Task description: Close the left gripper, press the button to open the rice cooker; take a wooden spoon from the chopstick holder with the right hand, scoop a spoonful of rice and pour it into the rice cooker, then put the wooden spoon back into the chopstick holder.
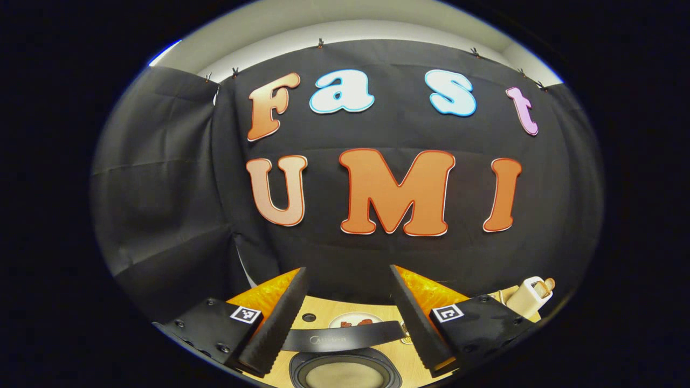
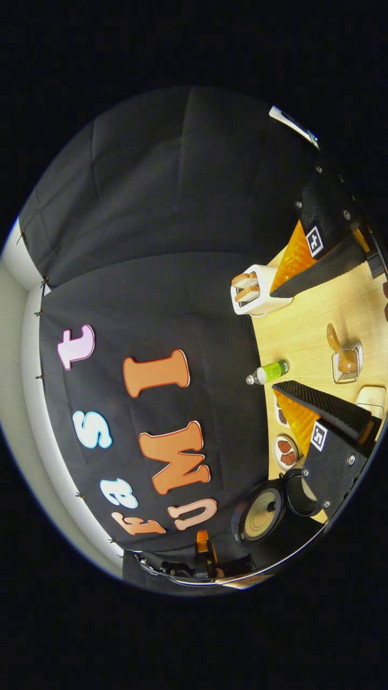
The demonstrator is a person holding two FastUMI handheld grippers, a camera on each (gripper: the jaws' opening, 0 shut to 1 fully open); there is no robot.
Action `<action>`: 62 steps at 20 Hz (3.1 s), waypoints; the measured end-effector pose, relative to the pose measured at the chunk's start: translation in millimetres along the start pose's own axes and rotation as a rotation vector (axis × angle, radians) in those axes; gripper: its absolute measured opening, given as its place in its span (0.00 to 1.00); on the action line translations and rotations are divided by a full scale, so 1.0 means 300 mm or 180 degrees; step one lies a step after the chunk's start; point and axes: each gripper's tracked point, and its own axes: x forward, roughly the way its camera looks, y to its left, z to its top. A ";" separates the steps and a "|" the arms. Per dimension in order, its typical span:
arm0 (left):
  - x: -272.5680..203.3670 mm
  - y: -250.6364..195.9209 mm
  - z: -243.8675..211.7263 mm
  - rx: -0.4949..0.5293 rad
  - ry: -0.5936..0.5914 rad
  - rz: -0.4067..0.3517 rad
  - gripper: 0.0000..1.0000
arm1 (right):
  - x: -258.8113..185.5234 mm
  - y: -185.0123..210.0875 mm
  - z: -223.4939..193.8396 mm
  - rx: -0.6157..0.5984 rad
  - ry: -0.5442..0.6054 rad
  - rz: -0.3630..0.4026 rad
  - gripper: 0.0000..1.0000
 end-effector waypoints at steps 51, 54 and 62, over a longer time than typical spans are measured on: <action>-0.331 -0.046 -0.999 0.0267 0.0479 0.0135 0.98 | 0.035 0.074 -0.043 -0.0095 0.0043 0.0253 0.95; -0.325 -0.043 -0.978 0.0190 0.0361 0.0044 1.00 | 0.033 0.068 -0.030 -0.0054 0.0011 0.0224 0.95; -0.384 -0.059 -0.775 0.0233 0.0515 -0.0067 0.95 | 0.019 0.061 0.039 -0.0082 -0.0167 0.0153 0.95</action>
